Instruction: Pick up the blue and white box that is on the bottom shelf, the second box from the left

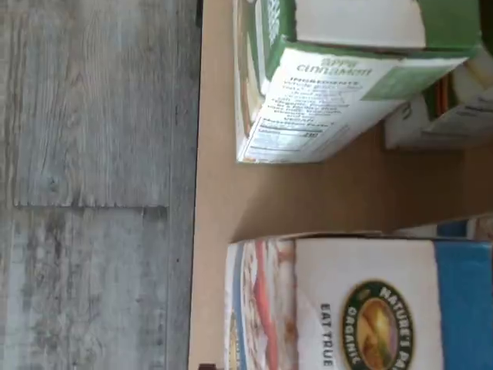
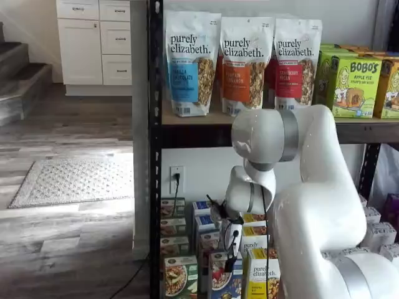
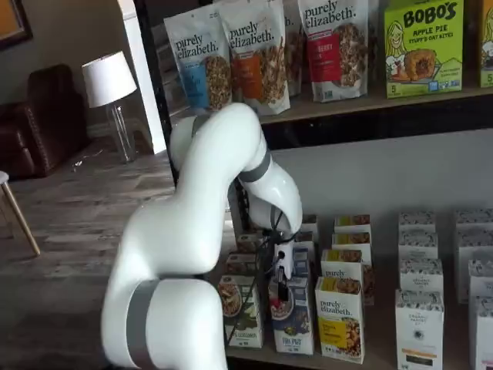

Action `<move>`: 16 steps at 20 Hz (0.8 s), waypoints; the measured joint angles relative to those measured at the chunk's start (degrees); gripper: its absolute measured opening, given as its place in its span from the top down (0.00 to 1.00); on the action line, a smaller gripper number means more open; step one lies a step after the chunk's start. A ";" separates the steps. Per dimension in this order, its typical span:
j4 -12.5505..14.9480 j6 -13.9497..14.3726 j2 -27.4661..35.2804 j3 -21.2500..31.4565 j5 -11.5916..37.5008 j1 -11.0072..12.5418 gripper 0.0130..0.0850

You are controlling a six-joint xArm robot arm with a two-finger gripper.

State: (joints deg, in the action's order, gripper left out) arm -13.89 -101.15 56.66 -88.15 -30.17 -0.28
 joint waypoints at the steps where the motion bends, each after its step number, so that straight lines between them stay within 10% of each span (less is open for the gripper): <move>1: 0.47 0.41 0.51 -0.72 -0.56 0.02 0.00; 16: 1.27 0.94 2.21 -2.03 -2.11 0.15 0.11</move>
State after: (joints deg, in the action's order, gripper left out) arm -12.62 -100.21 58.87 -90.18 -32.29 -0.13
